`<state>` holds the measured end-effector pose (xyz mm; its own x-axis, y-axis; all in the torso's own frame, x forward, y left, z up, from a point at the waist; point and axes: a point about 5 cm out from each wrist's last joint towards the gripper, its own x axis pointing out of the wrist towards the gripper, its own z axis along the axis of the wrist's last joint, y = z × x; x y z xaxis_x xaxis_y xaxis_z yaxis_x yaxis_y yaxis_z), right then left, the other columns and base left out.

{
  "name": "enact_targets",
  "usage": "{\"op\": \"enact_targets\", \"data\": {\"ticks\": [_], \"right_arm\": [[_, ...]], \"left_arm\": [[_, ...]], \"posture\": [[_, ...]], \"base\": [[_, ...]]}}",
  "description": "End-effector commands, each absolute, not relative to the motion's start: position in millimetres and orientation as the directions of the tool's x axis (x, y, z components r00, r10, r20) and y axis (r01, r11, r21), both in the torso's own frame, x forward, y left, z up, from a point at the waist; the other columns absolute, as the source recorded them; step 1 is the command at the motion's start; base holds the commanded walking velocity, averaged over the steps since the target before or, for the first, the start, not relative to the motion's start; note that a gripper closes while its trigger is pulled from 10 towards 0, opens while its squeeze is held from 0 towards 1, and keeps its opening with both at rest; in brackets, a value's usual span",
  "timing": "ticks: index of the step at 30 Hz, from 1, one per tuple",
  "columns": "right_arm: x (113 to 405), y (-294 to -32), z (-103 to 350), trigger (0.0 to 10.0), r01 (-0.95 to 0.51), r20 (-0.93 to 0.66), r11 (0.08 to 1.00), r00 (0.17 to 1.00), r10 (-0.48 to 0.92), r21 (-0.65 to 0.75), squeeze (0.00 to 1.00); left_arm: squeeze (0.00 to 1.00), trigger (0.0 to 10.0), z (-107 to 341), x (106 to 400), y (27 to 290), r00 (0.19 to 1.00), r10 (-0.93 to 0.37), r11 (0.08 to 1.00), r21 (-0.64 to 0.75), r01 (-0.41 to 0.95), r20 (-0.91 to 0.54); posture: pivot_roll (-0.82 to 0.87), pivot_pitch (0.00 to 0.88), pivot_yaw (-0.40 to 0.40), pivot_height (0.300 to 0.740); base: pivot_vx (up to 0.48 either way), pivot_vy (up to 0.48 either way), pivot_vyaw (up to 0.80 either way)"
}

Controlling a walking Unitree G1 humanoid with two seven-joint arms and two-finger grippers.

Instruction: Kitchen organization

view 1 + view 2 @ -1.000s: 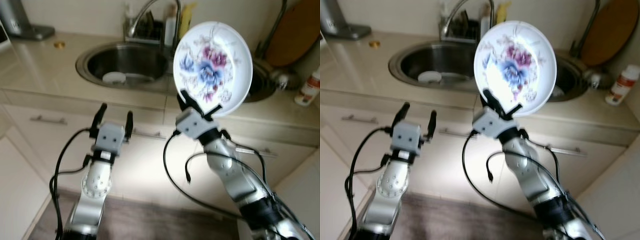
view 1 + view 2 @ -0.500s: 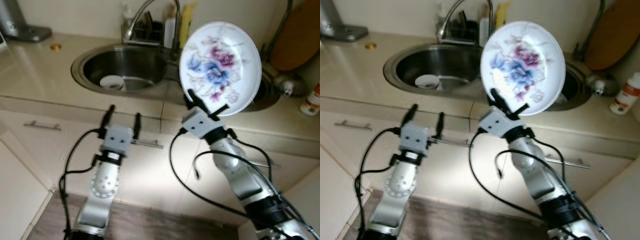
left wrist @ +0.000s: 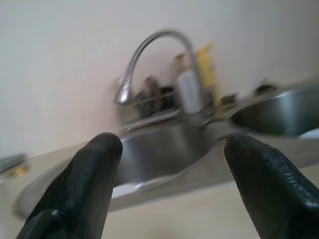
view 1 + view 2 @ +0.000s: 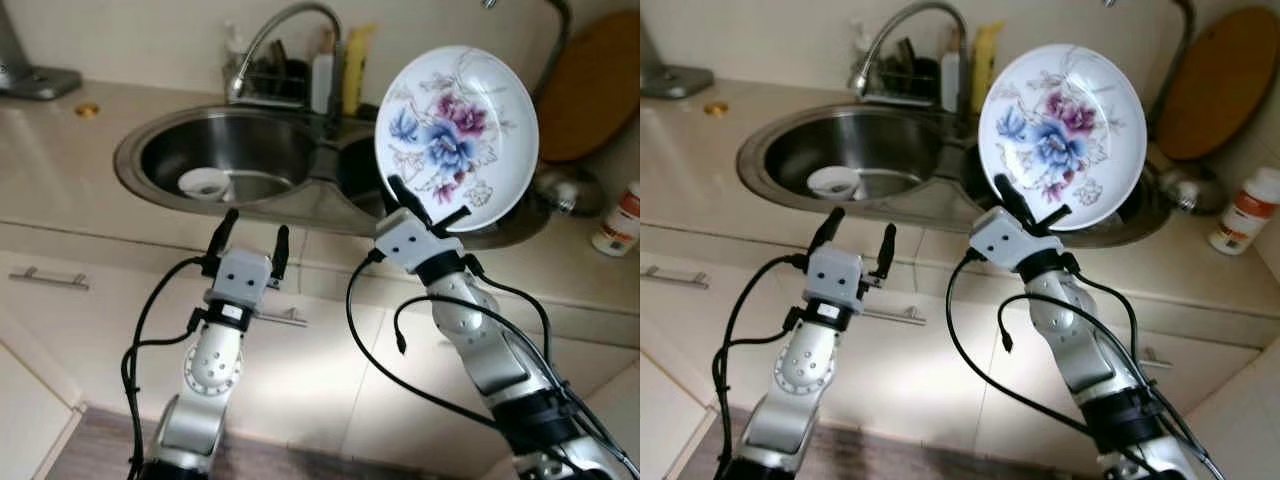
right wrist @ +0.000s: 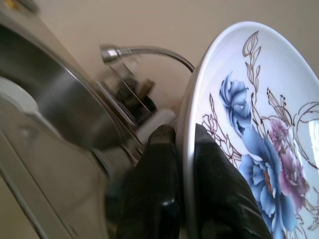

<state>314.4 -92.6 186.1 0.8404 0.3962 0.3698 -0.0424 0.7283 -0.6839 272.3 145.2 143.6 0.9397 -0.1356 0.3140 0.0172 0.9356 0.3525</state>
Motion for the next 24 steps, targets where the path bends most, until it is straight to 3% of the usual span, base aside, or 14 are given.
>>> {"op": "enact_targets", "data": {"ticks": [1,21,24], "right_arm": [[315.7,-102.5,192.9,10.0,-0.002,0.393,0.728,0.841,0.372,-0.686,0.0],[319.0,-103.0,190.2,10.0,-0.042,0.363,0.745,0.855,0.372,-0.665,0.0],[320.3,-102.0,188.1,10.0,-0.082,0.336,0.761,0.863,0.378,-0.644,0.0]], "left_arm": [[0.0,10.0,146.7,272.7,136.4,0.932,-0.161,0.939,0.342,0.044,0.324],[0.0,10.0,148.1,273.1,136.6,0.929,-0.158,0.939,0.341,0.037,0.334],[0.0,10.0,148.1,273.1,136.5,0.929,-0.156,0.94,0.339,0.035,0.336]], "posture": [[0.11,0.0,-0.058,0.74],[0.11,0.0,-0.059,0.74],[0.11,0.0,-0.06,0.74]], "base": [[0.311,0.0,0.0],[0.306,0.0,0.0],[0.0,0.0,0.0]]}}
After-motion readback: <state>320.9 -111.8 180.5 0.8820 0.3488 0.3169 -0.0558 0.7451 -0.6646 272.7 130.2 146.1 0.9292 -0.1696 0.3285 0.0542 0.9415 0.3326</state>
